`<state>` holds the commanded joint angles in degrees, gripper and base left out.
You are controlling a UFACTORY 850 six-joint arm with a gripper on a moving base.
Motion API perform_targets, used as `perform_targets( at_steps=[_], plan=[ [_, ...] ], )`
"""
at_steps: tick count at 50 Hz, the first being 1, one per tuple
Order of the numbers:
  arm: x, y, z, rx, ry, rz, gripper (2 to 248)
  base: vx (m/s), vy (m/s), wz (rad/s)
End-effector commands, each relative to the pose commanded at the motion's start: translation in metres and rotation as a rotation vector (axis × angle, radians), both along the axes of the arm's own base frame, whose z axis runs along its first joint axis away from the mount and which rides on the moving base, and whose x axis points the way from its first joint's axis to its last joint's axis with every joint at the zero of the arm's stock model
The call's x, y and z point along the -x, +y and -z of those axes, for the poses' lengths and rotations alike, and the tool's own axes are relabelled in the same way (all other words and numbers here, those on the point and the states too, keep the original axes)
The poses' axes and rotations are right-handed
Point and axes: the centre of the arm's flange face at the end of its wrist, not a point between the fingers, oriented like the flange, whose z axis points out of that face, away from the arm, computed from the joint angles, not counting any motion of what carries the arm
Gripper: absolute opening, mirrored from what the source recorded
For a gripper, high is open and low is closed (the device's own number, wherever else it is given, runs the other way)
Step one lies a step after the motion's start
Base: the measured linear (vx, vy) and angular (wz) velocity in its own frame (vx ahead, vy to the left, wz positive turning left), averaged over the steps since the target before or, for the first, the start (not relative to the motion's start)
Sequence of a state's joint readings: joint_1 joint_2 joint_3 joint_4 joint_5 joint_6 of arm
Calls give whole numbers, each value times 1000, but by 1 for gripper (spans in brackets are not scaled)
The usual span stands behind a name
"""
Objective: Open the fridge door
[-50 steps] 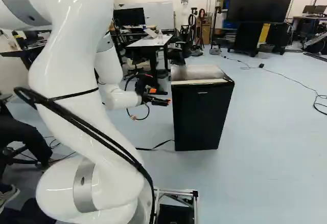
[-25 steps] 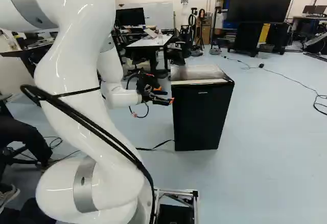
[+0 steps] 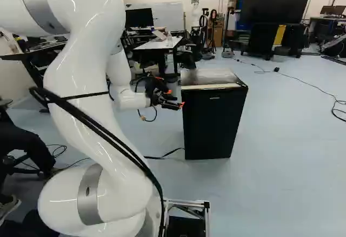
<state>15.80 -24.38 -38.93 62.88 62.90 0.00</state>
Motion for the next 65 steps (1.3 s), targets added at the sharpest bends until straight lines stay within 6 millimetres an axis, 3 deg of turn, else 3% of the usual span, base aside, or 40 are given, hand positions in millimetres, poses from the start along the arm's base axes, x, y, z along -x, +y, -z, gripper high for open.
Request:
perform_targets(
  at_steps=[27,65],
  plan=[
    [-27,-1,3,-19,-20,60,247,0,0,0],
    [-49,-4,7,-43,-39,137,247,0,0,0]
  ],
)
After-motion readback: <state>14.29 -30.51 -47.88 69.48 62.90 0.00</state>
